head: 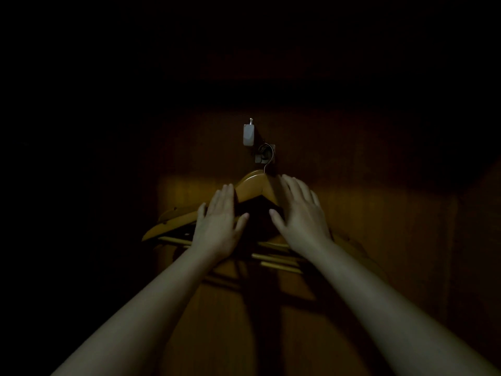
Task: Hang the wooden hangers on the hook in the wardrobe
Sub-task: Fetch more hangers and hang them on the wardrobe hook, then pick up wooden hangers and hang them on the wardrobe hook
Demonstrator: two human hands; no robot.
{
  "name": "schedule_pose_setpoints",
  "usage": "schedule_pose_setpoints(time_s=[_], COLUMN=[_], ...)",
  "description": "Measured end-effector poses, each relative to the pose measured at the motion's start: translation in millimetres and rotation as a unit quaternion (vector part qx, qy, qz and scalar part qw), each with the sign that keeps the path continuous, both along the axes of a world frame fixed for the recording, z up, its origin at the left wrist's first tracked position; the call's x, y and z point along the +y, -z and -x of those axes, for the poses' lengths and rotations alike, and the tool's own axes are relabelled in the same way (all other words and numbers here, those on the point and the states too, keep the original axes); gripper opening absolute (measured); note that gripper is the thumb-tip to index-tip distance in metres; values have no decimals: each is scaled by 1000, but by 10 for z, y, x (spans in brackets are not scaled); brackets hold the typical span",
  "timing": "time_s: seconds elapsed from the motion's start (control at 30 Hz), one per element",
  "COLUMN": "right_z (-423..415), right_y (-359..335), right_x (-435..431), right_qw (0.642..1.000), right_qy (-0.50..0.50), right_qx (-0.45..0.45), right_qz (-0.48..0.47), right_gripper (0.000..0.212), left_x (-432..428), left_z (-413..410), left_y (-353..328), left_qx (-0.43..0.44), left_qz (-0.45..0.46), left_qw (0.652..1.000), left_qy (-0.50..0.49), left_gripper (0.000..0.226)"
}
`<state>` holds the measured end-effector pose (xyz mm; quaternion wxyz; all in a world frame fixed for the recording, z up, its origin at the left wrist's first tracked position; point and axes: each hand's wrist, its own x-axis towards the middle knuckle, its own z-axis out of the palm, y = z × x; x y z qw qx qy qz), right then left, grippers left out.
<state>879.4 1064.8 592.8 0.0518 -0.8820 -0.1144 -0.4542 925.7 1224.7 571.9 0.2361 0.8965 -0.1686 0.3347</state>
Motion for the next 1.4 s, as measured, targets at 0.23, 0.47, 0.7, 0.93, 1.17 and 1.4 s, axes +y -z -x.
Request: schedule_pose_setpoints(time_s=[0.23, 0.47, 0.7, 0.93, 1.17, 1.4], right_z=[495, 998, 1559, 2287, 3248, 4564], right_y=[415, 1048, 1859, 2702, 3760, 4590], right_x=[-43, -74, 64, 399, 940, 1505], right_qw=[997, 990, 951, 879, 770, 660], right_qy=[7, 4, 69, 163, 268, 320], right_qx=[60, 140, 297, 424, 532, 578], right_qz=[42, 6, -52, -144, -230, -358], right_gripper=[49, 44, 40, 36, 29, 34], left_x=[130, 249, 339, 534, 975, 1335], left_z=[601, 964, 1307, 1666, 2217, 2857], left_y=[403, 859, 1629, 2555, 3482, 4325], left_qx=[-7, 16, 204, 304, 383, 480], left_qz=[-45, -152, -141, -225, -251, -274], left_qw=[984, 963, 903, 826, 747, 672], left_qy=[172, 220, 351, 419, 483, 492], left_gripper=[61, 52, 39, 30, 23, 19])
